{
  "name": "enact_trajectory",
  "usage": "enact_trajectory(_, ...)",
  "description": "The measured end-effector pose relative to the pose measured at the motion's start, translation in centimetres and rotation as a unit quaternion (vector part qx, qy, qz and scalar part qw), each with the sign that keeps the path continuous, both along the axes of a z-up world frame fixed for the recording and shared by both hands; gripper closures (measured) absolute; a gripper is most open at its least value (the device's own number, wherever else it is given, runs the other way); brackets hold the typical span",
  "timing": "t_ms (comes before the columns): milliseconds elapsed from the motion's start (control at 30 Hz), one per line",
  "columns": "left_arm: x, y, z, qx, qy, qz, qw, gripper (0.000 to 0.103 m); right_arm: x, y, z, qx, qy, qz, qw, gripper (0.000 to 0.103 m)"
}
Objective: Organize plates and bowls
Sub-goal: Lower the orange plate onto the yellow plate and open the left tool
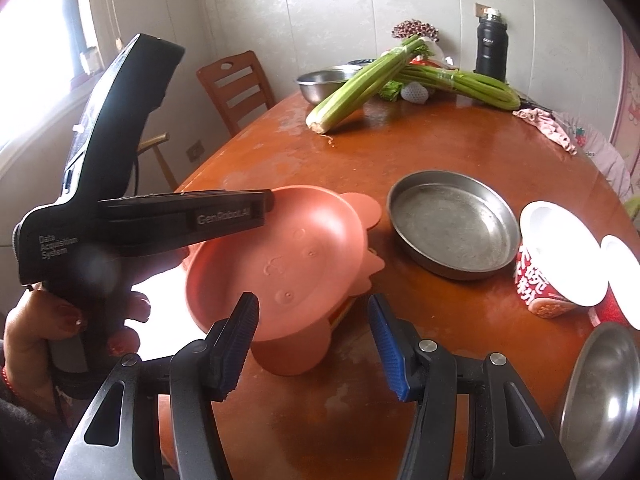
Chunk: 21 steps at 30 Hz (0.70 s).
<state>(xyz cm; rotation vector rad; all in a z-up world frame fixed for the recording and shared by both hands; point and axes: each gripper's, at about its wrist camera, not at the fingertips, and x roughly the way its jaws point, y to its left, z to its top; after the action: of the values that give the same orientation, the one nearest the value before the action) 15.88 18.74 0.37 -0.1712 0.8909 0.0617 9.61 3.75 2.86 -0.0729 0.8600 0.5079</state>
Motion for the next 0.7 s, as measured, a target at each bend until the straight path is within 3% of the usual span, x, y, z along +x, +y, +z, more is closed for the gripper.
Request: enact_trajectory(700, -2.3, -0.7, 3.0, -0.005, -0.045, -0.01, 0.9989, 0.043, 0.6, -1.8, 0.6, 0.008, -0.004, -0.027, 1.0, 0.039)
